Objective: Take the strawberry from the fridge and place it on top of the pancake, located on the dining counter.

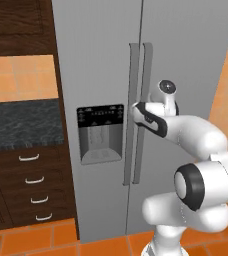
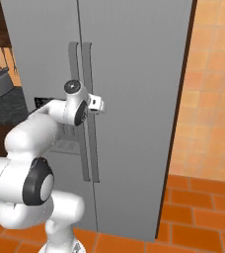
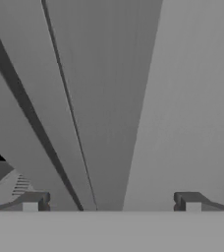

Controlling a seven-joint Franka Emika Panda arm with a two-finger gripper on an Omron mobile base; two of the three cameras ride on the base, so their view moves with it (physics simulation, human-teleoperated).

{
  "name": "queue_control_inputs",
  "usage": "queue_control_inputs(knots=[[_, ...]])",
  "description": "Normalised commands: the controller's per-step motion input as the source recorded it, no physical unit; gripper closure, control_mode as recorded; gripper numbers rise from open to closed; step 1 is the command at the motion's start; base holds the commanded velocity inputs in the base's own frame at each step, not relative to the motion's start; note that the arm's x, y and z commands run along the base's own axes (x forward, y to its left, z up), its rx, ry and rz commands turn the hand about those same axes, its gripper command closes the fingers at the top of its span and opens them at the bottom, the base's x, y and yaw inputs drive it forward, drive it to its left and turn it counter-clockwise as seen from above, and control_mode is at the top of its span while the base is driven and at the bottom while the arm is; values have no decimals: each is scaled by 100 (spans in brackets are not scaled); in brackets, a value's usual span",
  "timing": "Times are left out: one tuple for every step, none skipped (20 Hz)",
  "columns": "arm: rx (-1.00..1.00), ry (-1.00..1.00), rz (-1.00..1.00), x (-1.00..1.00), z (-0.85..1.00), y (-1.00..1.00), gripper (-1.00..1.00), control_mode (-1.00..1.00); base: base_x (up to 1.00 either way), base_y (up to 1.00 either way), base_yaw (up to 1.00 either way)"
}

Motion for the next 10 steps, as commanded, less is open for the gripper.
queue_control_inputs(knots=[[0, 0, 0, 46, -15, 0, -100, -100, 0, 0, 0], [0, 0, 0, 43, -16, 0, -100, -100, 0, 0, 0], [0, 0, 0, 41, -19, 0, -100, -100, 0, 0, 0], [0, 0, 0, 37, -22, 0, -100, -100, 0, 0, 0], [0, 0, 0, 39, -24, 0, -100, -100, 0, 0, 0], [0, 0, 0, 39, -24, 0, -100, -100, 0, 0, 0], [0, 0, 0, 40, -27, 0, -100, -100, 0, 0, 0], [0, 0, 0, 36, -29, 0, -100, -100, 0, 0, 0], [0, 0, 0, 35, -31, 0, -100, -100, 0, 0, 0], [0, 0, 0, 38, -32, -2, -100, -100, 0, 0, 0]])
